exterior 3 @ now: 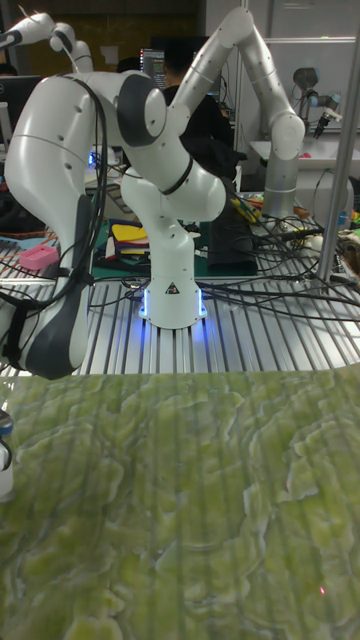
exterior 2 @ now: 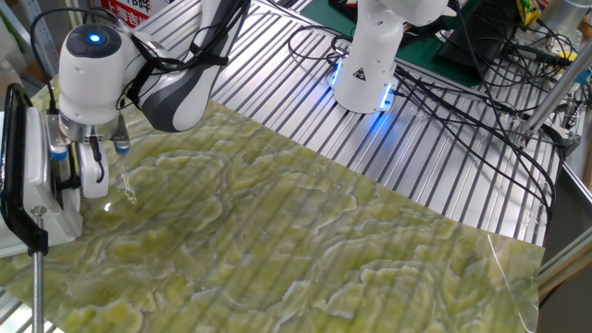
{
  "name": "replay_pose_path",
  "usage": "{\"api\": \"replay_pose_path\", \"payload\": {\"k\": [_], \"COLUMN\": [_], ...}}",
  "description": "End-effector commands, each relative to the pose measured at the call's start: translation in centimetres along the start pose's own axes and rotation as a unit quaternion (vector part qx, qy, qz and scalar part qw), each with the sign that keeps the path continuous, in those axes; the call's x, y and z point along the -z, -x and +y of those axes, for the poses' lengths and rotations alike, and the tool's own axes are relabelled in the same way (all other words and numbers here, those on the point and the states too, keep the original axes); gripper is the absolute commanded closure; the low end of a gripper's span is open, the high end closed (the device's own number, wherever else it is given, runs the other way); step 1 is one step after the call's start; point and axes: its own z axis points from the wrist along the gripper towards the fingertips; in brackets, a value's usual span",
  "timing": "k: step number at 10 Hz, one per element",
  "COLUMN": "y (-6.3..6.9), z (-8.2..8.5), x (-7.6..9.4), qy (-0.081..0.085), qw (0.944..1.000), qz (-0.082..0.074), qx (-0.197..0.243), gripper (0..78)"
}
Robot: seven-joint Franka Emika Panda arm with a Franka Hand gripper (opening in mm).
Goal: Grasp the handle and close the drawer
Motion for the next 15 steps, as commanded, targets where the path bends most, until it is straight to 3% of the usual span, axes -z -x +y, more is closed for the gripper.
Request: {"api": "replay_pose_path", "payload": {"k": [1, 9, 15], "y": [1.9, 1.8, 1.8], "z": [-0.7, 0.5, 0.5], "x": [0.8, 1.2, 1.2], "qy": [0.013, 0.030, 0.027], "qw": [0.9964, 0.9945, 0.9949], "qz": [0.003, 0.003, 0.004], "qx": [0.083, 0.100, 0.097], "gripper": [76.5, 76.5, 76.5]}}
